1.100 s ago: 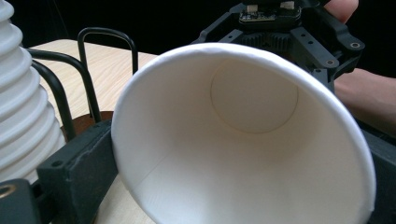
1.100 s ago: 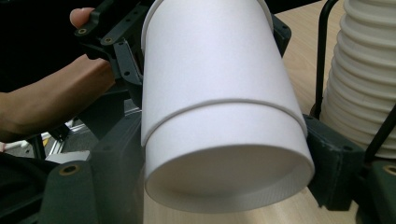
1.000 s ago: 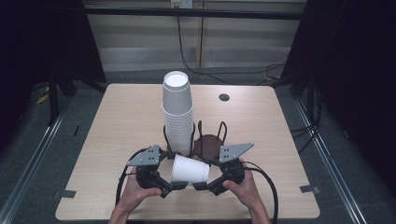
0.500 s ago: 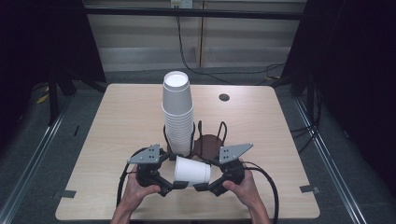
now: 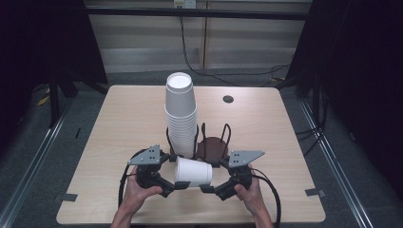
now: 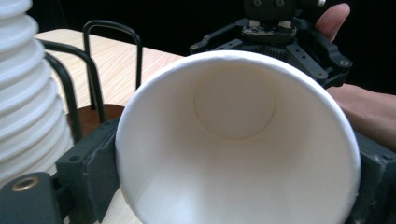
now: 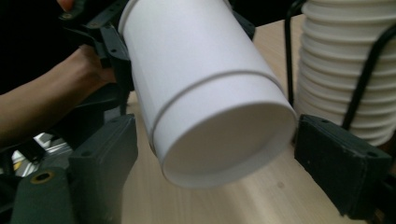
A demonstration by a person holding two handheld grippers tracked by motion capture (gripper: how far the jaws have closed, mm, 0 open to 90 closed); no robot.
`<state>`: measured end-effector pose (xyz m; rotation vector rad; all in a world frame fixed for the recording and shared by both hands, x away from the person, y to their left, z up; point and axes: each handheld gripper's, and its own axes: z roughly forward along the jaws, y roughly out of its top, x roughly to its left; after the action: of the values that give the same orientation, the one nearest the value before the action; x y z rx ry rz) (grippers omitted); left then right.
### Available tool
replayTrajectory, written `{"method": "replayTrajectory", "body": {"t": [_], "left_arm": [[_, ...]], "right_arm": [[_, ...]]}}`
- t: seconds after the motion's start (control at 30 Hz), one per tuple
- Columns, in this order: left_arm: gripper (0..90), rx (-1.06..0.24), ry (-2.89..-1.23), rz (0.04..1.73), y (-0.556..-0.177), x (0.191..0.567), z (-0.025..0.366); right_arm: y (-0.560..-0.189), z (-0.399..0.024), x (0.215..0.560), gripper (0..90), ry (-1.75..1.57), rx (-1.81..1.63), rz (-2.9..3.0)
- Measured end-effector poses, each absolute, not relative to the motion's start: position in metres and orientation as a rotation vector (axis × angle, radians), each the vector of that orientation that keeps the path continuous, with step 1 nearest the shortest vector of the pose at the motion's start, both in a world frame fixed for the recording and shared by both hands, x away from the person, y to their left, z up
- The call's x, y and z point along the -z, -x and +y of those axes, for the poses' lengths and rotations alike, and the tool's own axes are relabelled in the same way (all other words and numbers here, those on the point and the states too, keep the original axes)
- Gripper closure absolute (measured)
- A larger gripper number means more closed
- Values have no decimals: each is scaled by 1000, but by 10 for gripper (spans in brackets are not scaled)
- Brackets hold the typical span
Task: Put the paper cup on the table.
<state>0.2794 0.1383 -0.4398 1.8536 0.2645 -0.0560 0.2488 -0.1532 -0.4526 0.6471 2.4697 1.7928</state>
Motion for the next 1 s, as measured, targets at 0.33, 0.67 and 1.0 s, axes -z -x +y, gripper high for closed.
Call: {"method": "replayTrajectory", "body": {"t": [0.33, 0.67, 1.0], "left_arm": [[90, -10, -1890, 323, -280, 437, 147], [88, -40, -1961, 345, -283, 434, 153], [86, -54, -1990, 378, -285, 432, 166]], "right_arm": [[-243, -167, 456, 133, -741, -1761, 2302], [-241, -179, 474, 133, -914, -1644, 2014], [-239, -181, 495, 138, -978, -1569, 1813]]}}
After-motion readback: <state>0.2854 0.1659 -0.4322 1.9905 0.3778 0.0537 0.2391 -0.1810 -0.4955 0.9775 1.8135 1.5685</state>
